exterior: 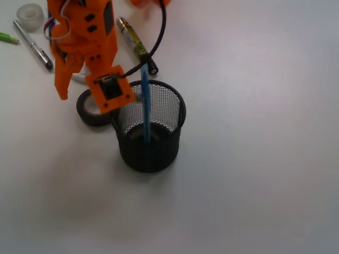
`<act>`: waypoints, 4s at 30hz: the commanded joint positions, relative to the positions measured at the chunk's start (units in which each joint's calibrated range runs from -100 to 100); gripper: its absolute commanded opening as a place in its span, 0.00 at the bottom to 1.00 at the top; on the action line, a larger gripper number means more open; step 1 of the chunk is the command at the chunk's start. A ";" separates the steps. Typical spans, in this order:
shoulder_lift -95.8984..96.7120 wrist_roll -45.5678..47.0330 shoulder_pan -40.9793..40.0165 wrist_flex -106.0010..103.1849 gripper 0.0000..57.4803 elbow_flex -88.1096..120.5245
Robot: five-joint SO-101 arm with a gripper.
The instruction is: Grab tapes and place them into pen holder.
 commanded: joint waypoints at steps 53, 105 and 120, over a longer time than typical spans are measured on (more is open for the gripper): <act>16.91 -17.00 4.28 0.24 0.47 -2.91; 7.56 12.70 -3.05 -24.08 0.00 -41.41; 6.96 12.55 -11.43 -21.90 0.00 -41.95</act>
